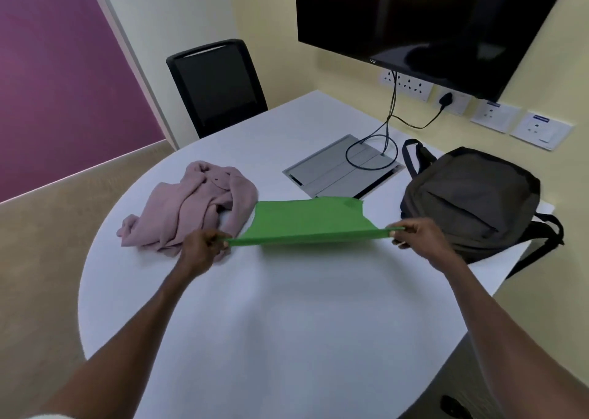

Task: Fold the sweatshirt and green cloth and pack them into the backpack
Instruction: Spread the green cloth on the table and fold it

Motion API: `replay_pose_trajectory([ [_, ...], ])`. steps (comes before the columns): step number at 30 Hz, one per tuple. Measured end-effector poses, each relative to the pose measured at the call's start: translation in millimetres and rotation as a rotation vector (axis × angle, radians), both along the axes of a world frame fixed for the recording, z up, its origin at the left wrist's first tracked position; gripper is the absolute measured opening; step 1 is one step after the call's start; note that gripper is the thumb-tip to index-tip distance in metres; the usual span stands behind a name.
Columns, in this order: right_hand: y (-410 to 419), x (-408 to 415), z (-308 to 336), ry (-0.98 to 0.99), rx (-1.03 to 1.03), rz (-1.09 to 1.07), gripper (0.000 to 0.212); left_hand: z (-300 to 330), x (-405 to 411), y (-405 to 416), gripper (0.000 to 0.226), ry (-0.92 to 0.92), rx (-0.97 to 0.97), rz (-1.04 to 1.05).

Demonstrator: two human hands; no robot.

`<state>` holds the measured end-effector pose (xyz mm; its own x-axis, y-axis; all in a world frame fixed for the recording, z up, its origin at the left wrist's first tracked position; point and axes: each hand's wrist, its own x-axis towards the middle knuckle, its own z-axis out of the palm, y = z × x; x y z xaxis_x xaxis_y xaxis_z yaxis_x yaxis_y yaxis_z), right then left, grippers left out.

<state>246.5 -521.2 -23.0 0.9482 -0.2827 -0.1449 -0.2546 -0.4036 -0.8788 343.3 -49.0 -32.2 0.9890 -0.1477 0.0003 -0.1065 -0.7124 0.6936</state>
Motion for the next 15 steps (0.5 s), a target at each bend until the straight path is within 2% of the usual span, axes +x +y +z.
replay_pose_trajectory([
  [7, 13.6, -74.8, -71.9, 0.255, -0.04, 0.027, 0.02, -70.5, -64.4, -0.9, 0.027, 0.045, 0.2, -0.185],
  [15, 35.7, -142.5, -98.9, 0.328, -0.209, 0.04, 0.022, -105.1, -125.4, 30.8, 0.025, 0.104, 0.233, -0.207],
])
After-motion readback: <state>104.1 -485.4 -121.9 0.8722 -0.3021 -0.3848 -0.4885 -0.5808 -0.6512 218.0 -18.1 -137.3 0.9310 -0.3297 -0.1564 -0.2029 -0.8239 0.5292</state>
